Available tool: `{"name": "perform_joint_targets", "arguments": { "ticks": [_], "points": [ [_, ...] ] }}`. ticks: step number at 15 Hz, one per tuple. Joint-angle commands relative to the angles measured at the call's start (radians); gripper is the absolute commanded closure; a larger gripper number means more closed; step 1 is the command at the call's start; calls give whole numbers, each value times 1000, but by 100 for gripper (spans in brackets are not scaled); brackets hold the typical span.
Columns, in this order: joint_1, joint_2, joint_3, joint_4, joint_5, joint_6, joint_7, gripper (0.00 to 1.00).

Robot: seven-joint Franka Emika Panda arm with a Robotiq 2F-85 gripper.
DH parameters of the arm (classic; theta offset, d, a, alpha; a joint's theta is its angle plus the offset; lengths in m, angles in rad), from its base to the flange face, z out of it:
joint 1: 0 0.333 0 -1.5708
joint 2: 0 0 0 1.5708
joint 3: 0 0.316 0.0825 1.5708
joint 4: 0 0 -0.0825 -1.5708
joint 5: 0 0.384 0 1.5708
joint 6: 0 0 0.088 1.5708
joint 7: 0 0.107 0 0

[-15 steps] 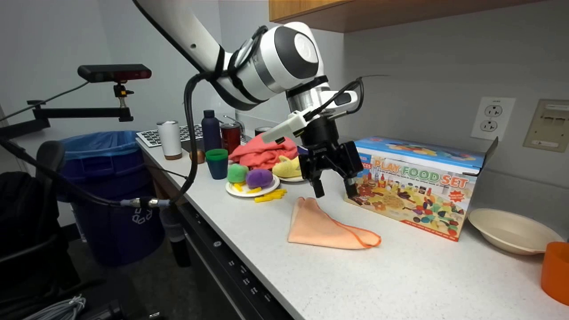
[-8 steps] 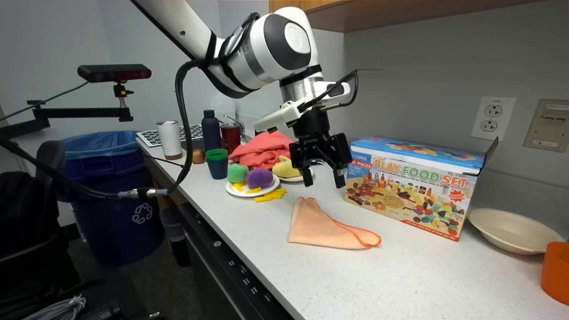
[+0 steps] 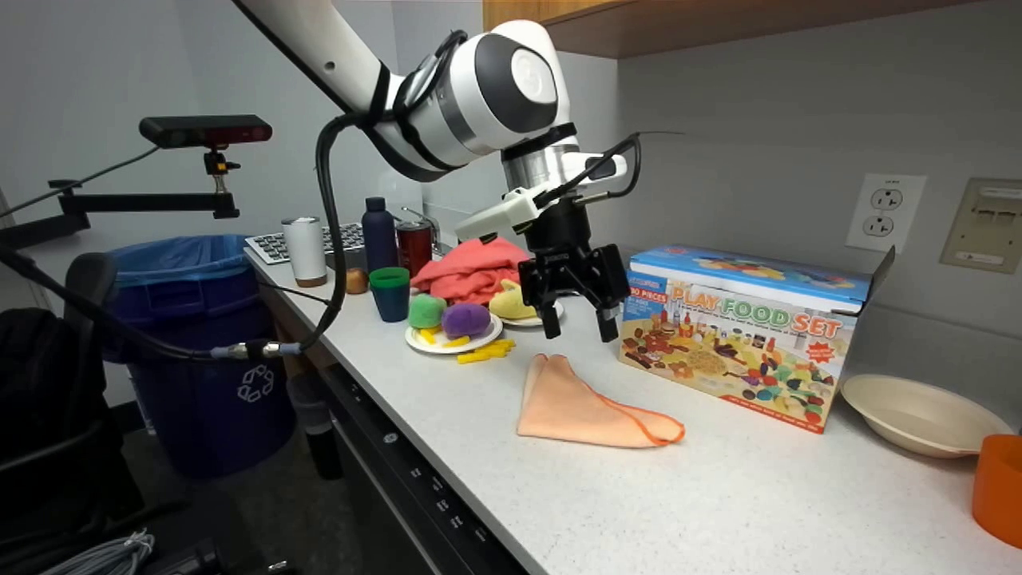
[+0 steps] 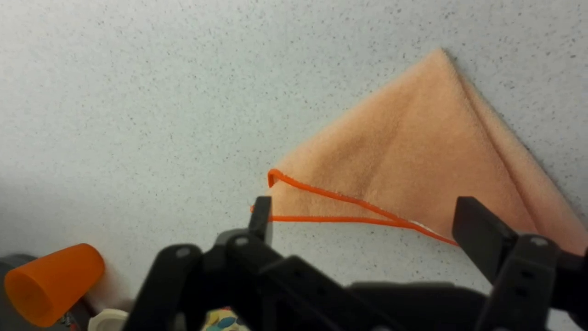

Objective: Unfold the orange towel

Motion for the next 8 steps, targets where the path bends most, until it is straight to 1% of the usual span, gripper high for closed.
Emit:
{"name": "perform_joint_targets", "arguments": {
  "ticks": [1,4,8],
  "points": [
    [-8,52,19,37,32,38,-7,0],
    [-7,105,24,73,66,74,-17,0],
    [-5,189,28,151,146,119,-31,0]
  ]
}}
